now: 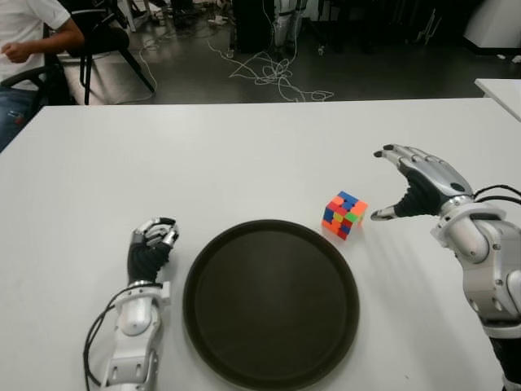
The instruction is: Pick up the Rubik's Cube and put it in the plate
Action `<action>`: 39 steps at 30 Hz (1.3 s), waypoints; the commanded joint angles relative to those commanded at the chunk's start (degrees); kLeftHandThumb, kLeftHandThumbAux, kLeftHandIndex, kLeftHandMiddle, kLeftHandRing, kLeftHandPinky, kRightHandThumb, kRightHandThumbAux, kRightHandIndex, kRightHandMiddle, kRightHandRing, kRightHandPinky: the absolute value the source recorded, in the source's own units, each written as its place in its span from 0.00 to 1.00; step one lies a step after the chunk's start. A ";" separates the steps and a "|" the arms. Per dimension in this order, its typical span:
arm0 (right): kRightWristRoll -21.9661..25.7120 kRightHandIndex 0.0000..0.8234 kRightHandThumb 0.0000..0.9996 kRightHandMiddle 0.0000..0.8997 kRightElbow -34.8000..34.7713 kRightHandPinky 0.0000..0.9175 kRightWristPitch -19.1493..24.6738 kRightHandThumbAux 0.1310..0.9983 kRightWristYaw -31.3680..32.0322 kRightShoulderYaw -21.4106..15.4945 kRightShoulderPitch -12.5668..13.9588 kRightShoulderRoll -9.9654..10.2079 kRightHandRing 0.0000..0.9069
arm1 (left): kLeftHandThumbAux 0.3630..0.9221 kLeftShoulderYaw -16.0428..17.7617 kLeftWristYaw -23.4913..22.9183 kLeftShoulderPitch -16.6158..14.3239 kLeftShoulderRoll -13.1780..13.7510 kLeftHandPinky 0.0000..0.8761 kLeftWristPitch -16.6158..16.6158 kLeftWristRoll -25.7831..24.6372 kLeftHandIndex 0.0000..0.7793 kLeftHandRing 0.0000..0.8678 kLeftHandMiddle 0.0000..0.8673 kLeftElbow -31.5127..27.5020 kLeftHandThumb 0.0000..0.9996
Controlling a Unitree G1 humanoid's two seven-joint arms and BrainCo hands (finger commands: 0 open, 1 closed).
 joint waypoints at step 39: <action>2.31 0.00 0.00 0.00 7.86 0.00 3.16 0.68 0.48 7.78 -7.66 3.16 0.00 | 0.61 -0.07 0.76 -0.15 -0.71 0.89 0.30 0.20 0.57 0.92 0.90 -0.38 0.71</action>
